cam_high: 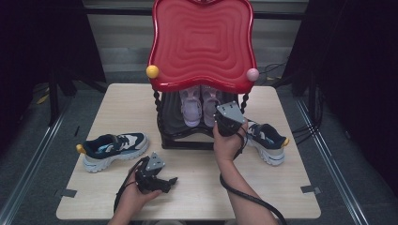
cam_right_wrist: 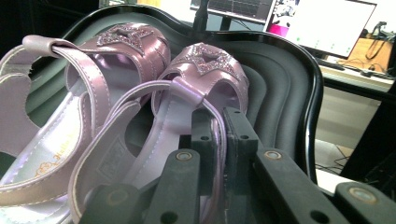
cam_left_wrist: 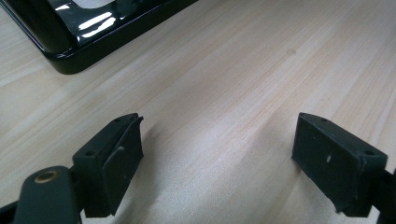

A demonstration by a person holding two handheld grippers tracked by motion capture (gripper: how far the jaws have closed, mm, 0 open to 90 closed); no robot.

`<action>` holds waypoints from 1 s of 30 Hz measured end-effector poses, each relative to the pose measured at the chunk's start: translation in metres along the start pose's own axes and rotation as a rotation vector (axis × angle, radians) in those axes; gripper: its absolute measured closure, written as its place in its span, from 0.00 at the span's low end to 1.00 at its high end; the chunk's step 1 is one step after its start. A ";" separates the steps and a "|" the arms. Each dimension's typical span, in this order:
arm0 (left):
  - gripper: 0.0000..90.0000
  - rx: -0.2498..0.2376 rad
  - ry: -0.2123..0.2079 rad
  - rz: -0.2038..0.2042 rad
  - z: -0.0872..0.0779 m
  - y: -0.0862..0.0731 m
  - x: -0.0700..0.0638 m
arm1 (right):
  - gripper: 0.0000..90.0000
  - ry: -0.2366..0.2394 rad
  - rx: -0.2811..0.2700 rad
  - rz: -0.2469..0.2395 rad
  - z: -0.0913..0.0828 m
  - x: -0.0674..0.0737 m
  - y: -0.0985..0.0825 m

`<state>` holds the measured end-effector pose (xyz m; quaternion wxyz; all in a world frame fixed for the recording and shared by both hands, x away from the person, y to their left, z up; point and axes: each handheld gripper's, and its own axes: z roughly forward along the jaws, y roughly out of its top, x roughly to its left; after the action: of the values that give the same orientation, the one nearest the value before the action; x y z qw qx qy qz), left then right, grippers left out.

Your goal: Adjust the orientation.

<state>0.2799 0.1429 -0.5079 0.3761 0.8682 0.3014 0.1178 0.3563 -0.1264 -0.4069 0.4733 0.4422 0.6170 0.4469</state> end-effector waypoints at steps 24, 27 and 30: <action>0.17 0.000 0.000 -0.001 0.000 0.000 0.000 | 0.86 0.028 0.040 -0.016 0.000 0.004 -0.008; 0.17 0.000 0.000 -0.001 0.000 0.000 0.000 | 0.82 0.033 0.046 -0.013 -0.001 0.003 -0.007; 0.17 0.000 0.000 -0.001 0.000 0.000 0.000 | 0.79 0.039 0.047 -0.023 -0.002 0.003 -0.008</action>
<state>0.2798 0.1428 -0.5079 0.3762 0.8681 0.3018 0.1175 0.3528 -0.1249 -0.4145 0.4560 0.4373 0.6413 0.4354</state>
